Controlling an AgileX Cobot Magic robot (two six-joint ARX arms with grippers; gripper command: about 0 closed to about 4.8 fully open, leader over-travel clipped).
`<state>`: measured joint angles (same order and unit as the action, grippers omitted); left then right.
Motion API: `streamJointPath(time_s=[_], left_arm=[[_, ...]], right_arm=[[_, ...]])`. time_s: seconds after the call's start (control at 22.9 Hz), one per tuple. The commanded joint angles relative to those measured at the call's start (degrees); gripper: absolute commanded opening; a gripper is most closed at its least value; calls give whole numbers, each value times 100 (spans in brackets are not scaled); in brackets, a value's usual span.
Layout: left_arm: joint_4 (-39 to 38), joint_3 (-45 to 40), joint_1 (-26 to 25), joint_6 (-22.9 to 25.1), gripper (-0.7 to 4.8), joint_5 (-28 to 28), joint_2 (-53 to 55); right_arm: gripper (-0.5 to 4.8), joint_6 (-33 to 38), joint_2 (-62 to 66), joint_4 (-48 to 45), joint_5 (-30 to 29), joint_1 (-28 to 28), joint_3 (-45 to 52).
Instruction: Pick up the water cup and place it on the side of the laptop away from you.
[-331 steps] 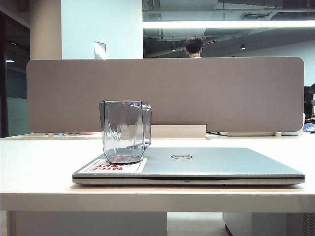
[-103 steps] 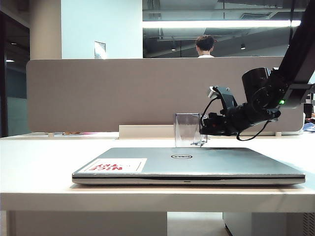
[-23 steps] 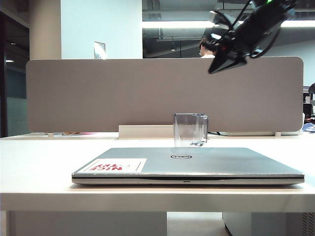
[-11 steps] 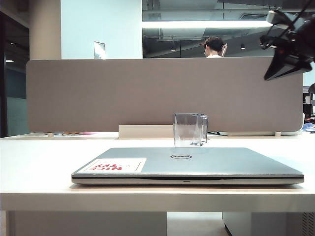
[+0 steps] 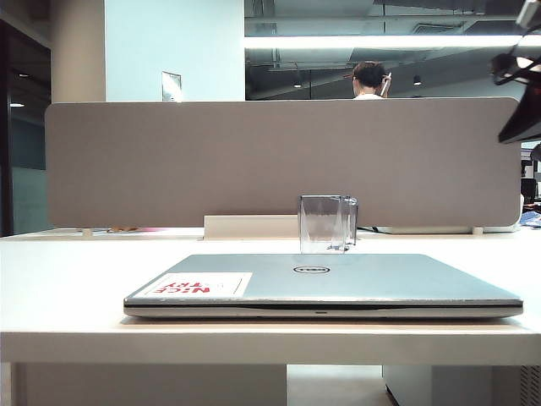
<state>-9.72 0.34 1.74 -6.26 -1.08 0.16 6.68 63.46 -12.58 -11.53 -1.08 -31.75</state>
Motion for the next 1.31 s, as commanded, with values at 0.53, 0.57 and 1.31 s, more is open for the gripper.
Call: streamJointPath(time_s=[0.53,0.57,1.31], left_arm=[[-90,11,-7,-15,-6,-20,7],[-90,11,-7,-15,-6,-17,7],[-90,11,-7,-15,-6,-22,7]], right_arm=[[-6,46,-2903,-756,566,13,2144],[-6,44,-3064,-669,568,13,2208],[-6,61,-6096,1067,588,306,3058]])
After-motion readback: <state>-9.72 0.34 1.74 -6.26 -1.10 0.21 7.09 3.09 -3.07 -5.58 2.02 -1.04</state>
